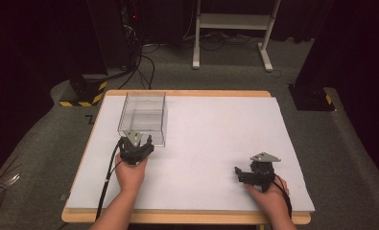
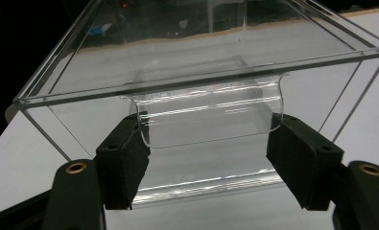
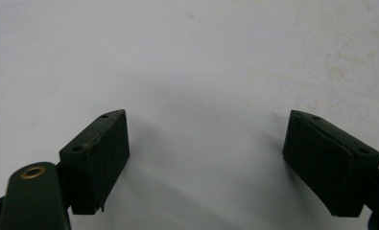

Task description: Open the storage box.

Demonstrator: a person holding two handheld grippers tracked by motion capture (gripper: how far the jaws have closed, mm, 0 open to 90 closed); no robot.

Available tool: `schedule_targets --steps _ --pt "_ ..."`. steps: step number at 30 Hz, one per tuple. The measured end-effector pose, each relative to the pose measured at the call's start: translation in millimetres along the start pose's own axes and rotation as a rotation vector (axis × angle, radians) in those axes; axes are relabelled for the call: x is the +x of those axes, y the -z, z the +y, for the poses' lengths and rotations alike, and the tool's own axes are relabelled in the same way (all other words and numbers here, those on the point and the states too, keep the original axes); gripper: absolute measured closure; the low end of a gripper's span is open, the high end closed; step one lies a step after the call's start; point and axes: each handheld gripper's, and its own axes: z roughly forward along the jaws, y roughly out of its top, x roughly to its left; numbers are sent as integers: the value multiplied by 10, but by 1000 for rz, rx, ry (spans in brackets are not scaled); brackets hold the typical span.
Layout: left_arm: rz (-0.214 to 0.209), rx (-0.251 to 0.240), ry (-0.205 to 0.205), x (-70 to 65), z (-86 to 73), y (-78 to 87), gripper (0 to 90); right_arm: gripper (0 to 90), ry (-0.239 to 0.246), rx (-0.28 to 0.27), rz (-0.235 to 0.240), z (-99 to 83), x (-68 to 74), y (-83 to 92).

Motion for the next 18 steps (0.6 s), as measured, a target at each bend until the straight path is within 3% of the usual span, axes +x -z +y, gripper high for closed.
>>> schedule_targets --steps 18 --pt "-16 -16 -1 3 -123 201 322 160 -3 -2 1 -1 -1 0"
